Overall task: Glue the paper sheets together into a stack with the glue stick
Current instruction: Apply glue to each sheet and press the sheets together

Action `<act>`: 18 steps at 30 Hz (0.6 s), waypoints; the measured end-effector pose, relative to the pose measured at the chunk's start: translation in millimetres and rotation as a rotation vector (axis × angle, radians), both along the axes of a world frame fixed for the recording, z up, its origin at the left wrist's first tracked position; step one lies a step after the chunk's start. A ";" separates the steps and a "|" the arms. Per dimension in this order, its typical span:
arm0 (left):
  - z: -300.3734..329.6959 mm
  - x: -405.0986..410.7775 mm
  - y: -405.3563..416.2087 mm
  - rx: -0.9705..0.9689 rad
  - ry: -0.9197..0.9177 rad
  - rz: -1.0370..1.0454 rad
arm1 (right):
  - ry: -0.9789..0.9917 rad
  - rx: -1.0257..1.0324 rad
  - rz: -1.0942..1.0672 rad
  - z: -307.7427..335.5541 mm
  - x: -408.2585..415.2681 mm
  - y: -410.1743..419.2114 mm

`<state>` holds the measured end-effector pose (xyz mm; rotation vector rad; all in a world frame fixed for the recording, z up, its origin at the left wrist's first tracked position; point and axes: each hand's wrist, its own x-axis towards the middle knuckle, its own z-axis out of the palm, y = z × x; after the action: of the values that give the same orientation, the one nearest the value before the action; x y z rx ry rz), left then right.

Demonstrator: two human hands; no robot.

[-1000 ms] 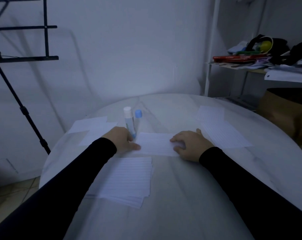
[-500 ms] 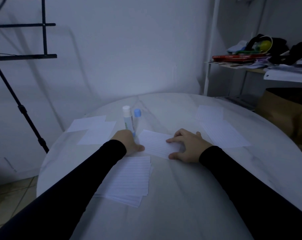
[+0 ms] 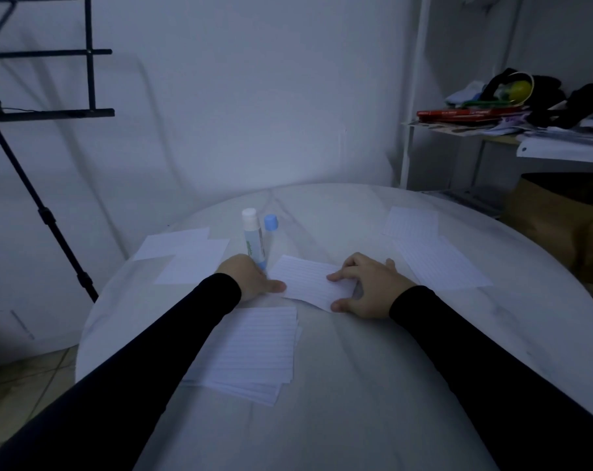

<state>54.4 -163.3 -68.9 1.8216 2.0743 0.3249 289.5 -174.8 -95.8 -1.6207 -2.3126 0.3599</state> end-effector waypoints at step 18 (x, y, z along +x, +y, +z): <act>-5.1 -12.3 5.3 0.342 0.045 -0.466 | -0.023 0.083 -0.024 -1.5 -4.5 1.3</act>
<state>42.1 -158.0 -74.0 2.4595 1.6207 0.5352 285.0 -173.5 -97.4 -1.6188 -2.2910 0.2378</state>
